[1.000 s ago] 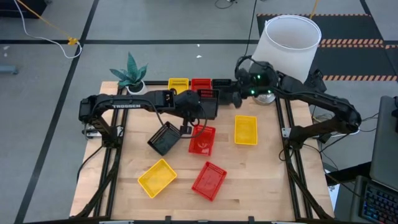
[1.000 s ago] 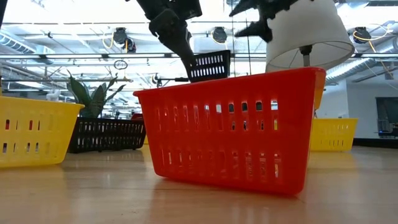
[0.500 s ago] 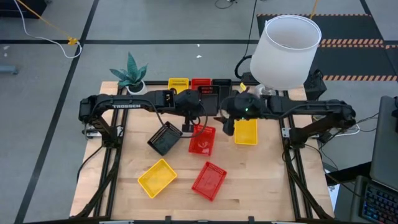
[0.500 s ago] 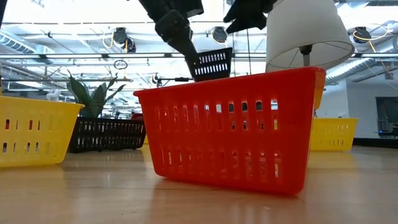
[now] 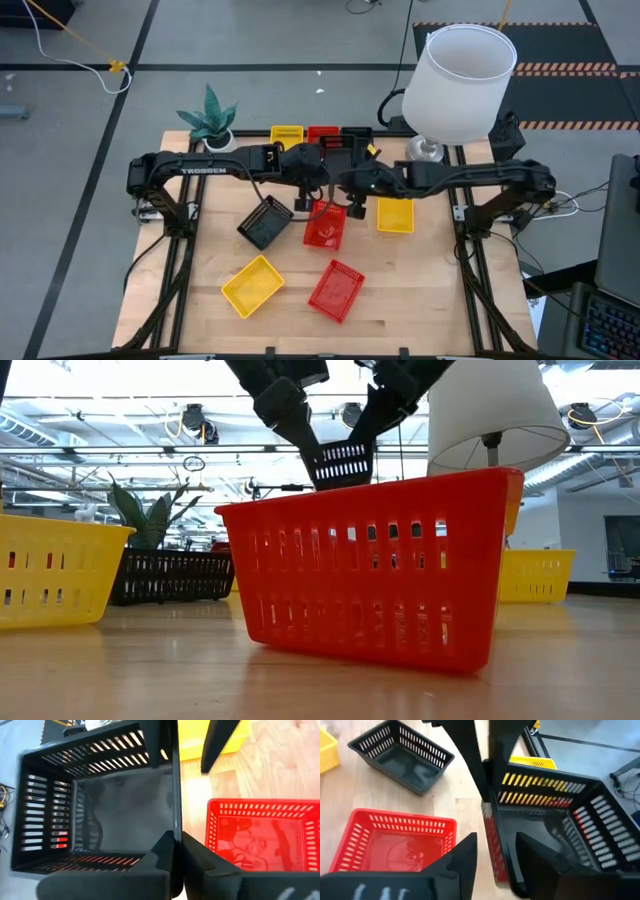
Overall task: Stack baskets by color
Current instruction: Stack the bottom right black basket on the top black basket
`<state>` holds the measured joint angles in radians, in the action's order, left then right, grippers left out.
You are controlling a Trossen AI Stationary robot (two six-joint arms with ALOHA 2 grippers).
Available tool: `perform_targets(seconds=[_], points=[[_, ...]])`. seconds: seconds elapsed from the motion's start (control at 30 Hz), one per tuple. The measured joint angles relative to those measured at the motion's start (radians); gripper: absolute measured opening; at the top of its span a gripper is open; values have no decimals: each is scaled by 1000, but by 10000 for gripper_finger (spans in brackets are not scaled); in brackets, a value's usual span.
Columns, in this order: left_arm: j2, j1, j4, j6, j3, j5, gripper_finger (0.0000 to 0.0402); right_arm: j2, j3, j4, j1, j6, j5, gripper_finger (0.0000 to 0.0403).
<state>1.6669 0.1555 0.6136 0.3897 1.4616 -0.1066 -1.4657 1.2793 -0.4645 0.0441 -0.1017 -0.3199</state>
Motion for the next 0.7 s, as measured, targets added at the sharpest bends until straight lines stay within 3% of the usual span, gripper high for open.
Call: perform_targets(seconds=[0.3, 0.53, 0.7], points=[[0, 0, -42, 0, 0, 1, 8, -20, 0, 32, 10, -15, -2, 68], [0, -3, -81, 3, 0, 0, 30, -20, 0, 21, 15, -23, -18, 22], [0, -5, -117, 7, 0, 3, 20, -17, 0, 0, 21, -22, -20, 6]])
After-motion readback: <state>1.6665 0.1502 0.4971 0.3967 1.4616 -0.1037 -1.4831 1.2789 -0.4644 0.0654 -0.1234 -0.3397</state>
